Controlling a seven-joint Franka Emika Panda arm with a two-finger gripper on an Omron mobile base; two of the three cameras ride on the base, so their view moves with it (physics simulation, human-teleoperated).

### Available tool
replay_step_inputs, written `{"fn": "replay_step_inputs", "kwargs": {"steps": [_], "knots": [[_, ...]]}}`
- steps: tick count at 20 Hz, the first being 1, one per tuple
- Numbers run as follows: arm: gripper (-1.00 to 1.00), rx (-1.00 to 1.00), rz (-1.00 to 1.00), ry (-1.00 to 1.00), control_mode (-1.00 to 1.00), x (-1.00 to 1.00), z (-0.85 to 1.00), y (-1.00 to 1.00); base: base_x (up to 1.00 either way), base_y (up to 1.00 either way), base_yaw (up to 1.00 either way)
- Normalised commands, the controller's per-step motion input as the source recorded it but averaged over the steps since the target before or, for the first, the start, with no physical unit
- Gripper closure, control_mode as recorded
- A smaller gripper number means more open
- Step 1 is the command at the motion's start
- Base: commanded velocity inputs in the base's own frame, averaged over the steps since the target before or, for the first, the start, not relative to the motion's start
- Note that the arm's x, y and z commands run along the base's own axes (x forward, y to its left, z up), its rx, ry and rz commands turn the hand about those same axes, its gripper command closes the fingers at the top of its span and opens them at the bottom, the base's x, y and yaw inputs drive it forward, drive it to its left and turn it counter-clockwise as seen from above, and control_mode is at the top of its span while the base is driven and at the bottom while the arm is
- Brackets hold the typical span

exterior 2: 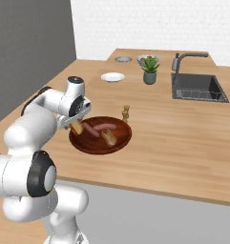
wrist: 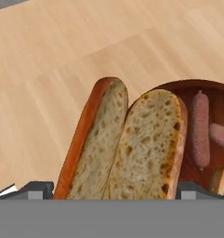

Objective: Place one bun and one sausage from the bowl on each plate.

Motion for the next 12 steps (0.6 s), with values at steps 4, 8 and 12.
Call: {"fn": "replay_step_inputs", "kwargs": {"steps": [4,8,12], "knots": [[1.0,-0.11,-0.26,0.13,-1.0,-0.52,0.99,-0.22,0.0,0.0,0.0],[1.0,-0.04,-0.26,0.09,-1.0,-0.72,0.76,-0.55,0.0,0.0,0.0],[1.0,0.0,-0.3,0.0,-1.0,-0.99,0.31,-0.61,0.0,0.0,0.0]]}}
